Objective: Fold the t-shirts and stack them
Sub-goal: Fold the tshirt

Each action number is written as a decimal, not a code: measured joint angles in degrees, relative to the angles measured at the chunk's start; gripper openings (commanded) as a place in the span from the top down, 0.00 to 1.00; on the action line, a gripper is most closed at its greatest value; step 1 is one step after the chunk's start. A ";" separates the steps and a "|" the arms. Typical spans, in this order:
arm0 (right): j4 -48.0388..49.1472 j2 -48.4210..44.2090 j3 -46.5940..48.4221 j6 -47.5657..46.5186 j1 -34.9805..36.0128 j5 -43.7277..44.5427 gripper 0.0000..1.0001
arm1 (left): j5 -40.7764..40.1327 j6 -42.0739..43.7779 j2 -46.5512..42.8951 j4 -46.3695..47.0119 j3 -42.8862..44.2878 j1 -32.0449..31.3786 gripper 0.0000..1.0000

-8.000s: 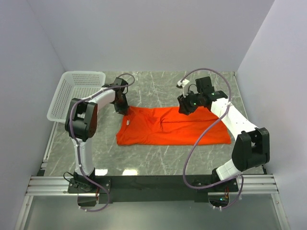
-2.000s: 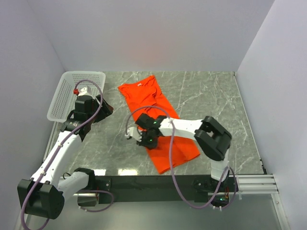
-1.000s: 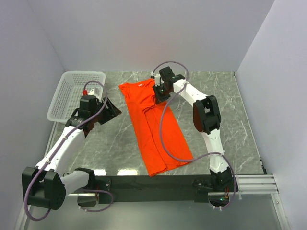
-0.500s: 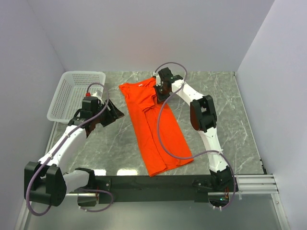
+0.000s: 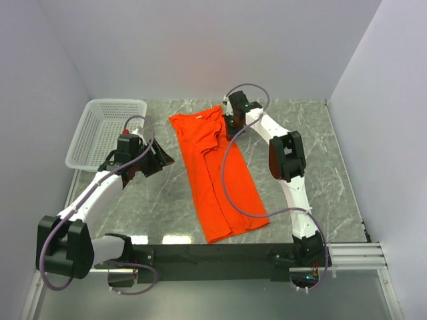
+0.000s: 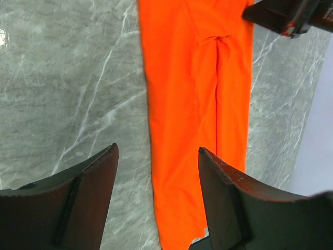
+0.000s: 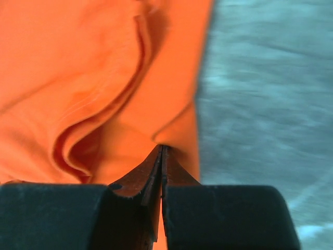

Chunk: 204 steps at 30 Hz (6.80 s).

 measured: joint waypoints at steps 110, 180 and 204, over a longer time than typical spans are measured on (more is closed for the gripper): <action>-1.44 -77.57 -93.18 -78.75 9.27 -19.32 0.41 | -20.59 59.12 10.67 15.50 -11.41 -62.82 0.92; -15.96 -37.35 -41.99 -57.00 -1.53 -26.56 1.00 | -3.58 64.96 13.09 19.15 -1.18 -28.74 0.99; -17.09 -16.02 -16.04 -46.31 -5.46 -25.33 1.00 | -0.63 65.11 36.68 21.40 20.26 -19.26 0.99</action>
